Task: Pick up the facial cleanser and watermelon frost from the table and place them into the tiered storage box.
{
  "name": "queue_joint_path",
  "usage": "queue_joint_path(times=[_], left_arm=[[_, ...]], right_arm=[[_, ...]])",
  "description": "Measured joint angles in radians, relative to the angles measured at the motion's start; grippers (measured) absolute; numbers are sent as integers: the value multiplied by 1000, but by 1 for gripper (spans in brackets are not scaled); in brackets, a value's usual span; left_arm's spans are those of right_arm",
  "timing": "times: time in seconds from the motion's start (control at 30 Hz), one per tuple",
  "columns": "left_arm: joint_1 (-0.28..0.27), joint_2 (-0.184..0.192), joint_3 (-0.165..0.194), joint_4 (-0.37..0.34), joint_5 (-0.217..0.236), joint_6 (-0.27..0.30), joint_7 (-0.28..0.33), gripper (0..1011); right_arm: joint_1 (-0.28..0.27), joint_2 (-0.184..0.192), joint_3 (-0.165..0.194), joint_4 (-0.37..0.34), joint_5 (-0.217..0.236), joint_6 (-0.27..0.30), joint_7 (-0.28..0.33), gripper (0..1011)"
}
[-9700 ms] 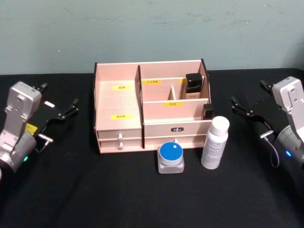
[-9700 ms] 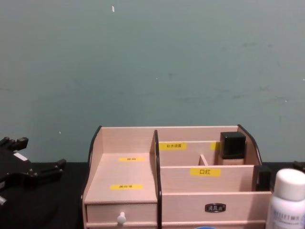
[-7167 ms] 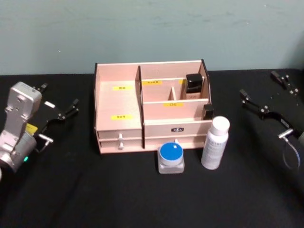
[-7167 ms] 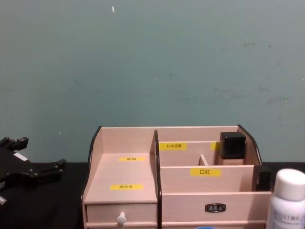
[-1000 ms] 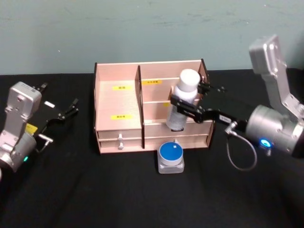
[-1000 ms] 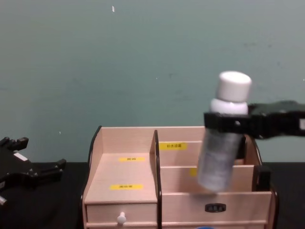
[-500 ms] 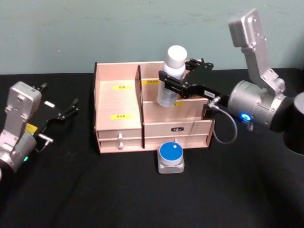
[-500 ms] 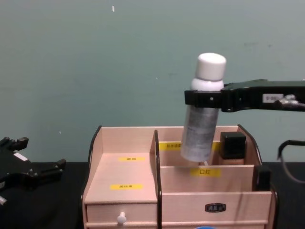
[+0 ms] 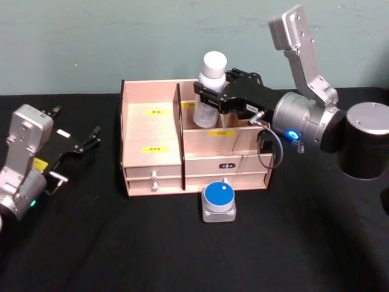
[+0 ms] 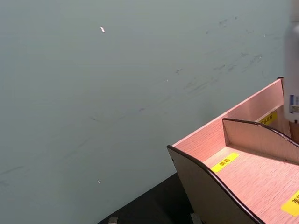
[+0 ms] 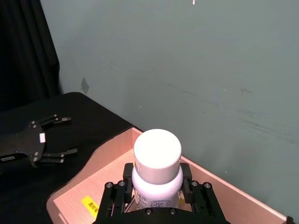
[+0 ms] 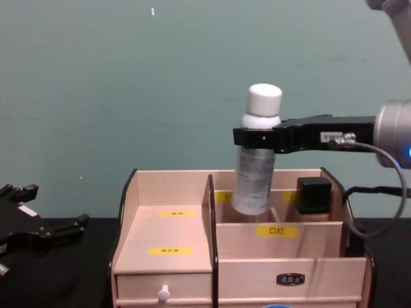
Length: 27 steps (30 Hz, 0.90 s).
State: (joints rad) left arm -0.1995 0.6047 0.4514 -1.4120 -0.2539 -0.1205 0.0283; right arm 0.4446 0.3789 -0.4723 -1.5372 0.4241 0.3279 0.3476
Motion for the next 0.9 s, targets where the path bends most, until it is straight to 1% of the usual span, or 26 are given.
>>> queue_joint_path(times=[0.13,0.3,0.9], left_arm=[[0,0,0,0,0,0,0,1001],[0,0,0,0,0,0,0,1001],[0,0,0,0,0,0,0,1001]], right_arm=[[21,-17,-4,36,-9,-7,6,594],[35,-26,-6,62,-17,-12,12,594],[46,-44,-7,120,-36,-12,28,594]])
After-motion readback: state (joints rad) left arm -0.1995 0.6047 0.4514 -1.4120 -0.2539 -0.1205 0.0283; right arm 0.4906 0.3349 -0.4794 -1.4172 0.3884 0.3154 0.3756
